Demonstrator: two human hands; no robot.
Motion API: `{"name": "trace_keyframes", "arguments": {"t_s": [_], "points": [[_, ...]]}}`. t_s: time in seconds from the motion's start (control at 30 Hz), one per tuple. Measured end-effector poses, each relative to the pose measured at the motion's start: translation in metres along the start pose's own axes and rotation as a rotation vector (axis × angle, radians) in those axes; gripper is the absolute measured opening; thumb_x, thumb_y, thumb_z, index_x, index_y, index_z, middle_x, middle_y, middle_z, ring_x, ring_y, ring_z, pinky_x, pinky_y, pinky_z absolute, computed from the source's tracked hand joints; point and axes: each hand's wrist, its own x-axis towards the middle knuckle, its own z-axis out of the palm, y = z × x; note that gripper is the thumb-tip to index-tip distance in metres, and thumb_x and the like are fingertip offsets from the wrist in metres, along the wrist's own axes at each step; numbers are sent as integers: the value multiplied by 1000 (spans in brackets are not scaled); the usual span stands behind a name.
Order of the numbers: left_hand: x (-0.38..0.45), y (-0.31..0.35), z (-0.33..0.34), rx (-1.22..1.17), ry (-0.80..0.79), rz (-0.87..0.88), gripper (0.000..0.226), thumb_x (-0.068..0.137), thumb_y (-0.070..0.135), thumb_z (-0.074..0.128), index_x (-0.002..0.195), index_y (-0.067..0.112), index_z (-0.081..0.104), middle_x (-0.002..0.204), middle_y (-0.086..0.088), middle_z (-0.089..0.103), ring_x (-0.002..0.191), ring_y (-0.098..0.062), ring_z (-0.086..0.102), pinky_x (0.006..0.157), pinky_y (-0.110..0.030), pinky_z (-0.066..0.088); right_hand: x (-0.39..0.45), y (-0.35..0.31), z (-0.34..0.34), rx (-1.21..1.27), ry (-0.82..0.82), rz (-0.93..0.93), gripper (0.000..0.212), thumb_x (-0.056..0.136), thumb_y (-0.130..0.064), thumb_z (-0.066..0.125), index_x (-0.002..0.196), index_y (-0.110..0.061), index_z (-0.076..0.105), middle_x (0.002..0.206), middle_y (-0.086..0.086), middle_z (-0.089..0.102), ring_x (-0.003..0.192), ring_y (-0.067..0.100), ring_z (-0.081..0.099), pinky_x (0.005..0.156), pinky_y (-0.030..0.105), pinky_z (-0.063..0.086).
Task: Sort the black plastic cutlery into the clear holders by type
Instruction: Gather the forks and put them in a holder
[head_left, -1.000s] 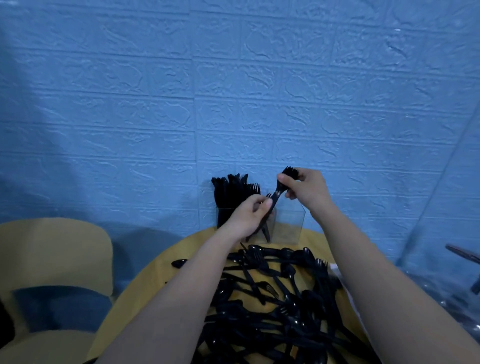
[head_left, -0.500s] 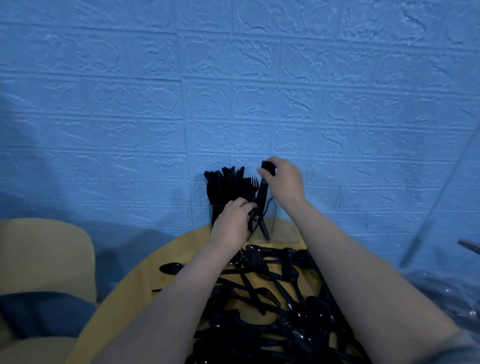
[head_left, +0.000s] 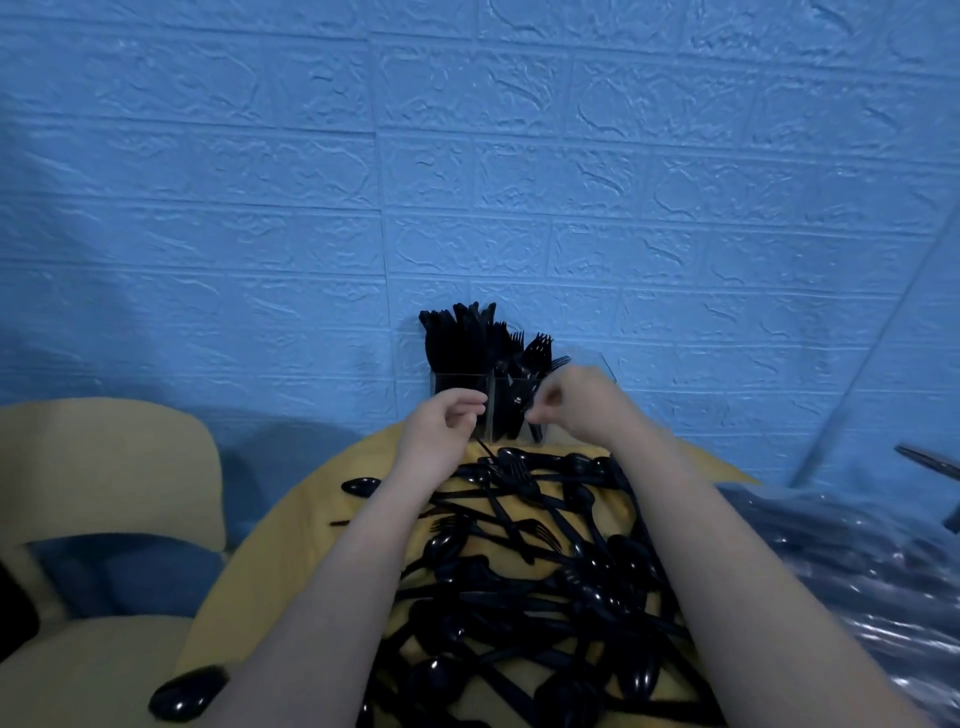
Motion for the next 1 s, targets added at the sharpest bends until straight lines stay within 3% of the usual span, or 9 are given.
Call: {"name": "trace_keyframes", "arguments": {"t_s": [0.07, 0.17, 0.3, 0.43, 0.53, 0.63, 0.83, 1.0], "points": [[-21, 4, -4, -146, -7, -69, 24, 97, 7, 48, 108, 24, 61, 109, 5, 66, 104, -10, 59, 89, -29, 51, -19, 2, 11, -139, -186, 51, 22, 85, -28, 70, 94, -8, 71, 90, 4, 68, 83, 16, 61, 69, 24, 46], [-54, 5, -11, -342, 11, -153, 22, 97, 8, 48, 101, 26, 60, 107, 6, 66, 102, -10, 61, 82, -26, 53, -44, 10, 30, -209, -303, 148, 30, 85, -30, 69, 107, -10, 67, 106, 8, 63, 99, 24, 59, 80, 29, 47], [-91, -3, -13, -510, 64, -274, 24, 97, 6, 47, 99, 25, 61, 106, 3, 67, 99, -10, 63, 79, -24, 52, -60, 17, 45, -113, -280, 235, 25, 82, -24, 71, 101, -8, 68, 93, 8, 62, 85, 23, 60, 76, 30, 52], [-112, -5, -7, -599, 76, -309, 20, 96, 6, 49, 102, 20, 62, 104, 0, 68, 97, -10, 64, 77, -22, 53, -71, 16, 42, 125, -134, 264, 8, 85, -18, 68, 80, -13, 64, 78, 2, 61, 64, 14, 53, 55, 20, 42], [-115, -1, -4, -652, 75, -282, 19, 97, 7, 49, 106, 17, 63, 103, -1, 69, 95, -10, 66, 77, -22, 54, -82, 10, 33, 328, 106, 188, 13, 87, -20, 66, 77, -19, 58, 72, -6, 57, 68, 9, 55, 49, 12, 33], [-116, 1, -1, -655, 22, -230, 17, 97, 13, 49, 105, 20, 63, 106, 0, 69, 94, -8, 67, 81, -22, 54, -93, -9, 23, 522, 184, 58, 12, 86, -20, 68, 77, -21, 61, 67, -7, 60, 54, -4, 56, 49, 4, 37], [-115, 1, 0, -674, -177, -174, 30, 91, 28, 54, 120, 27, 55, 108, 2, 70, 103, -11, 66, 92, -29, 51, -100, -44, 22, 790, -112, -176, 10, 82, -15, 72, 75, -18, 66, 65, -7, 65, 62, 4, 60, 62, 16, 48], [-116, 0, -1, -683, -239, -152, 30, 99, 16, 44, 128, 19, 49, 110, -5, 68, 84, -19, 71, 76, -28, 57, -92, -43, 33, 645, -80, -164, 8, 82, -22, 73, 75, -24, 68, 68, -12, 64, 64, -3, 57, 66, 17, 46]]}}
